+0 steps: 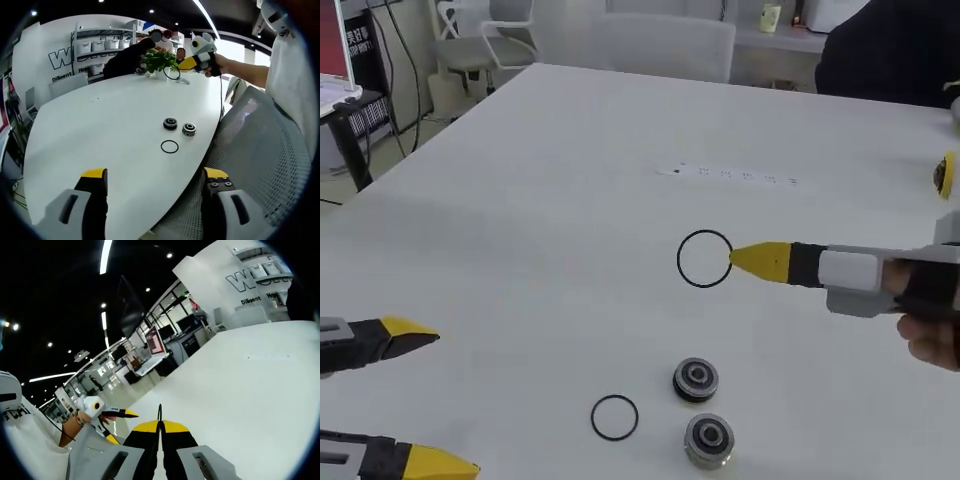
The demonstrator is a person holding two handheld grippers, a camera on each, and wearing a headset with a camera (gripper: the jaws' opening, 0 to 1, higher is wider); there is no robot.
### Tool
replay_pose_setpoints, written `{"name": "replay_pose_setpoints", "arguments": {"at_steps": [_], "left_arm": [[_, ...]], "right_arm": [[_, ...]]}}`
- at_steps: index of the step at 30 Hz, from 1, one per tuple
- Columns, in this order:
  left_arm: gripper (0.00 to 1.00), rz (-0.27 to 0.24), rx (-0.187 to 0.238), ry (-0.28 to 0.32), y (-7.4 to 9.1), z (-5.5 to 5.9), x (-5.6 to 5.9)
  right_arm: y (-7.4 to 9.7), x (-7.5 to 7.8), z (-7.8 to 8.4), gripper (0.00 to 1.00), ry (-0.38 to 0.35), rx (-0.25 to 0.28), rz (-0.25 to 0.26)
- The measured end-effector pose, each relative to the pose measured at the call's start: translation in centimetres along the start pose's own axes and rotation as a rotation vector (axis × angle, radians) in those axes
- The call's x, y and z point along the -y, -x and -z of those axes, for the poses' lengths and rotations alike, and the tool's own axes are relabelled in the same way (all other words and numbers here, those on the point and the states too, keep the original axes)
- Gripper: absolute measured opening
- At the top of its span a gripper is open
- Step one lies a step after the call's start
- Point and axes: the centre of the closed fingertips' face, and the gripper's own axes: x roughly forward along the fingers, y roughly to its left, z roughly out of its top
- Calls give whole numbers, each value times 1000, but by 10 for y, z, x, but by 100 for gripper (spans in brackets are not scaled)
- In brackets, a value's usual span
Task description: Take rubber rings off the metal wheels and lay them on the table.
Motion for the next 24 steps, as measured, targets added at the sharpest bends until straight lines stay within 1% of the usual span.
{"name": "replay_pose_setpoints", "arguments": {"at_steps": [6,10,15,22,24], "left_arm": [[79,-10,3,12,0,-1,-2],[84,-12,1,16,-1,-1,-3],[85,-2,7,16,-2,-3,0],[87,11,12,20,-5,-6,5],[87,16,10,18,-6,-6,7]], "right_arm": [[-8,-5,3,0,37,-38,-15],[-15,-4,10,0,70,-80,-5],[-23,-7,20,0,110,-132,-3],[-32,-13,30,0,149,-181,-8],[-35,-17,30,0,154,-186,-19]]}}
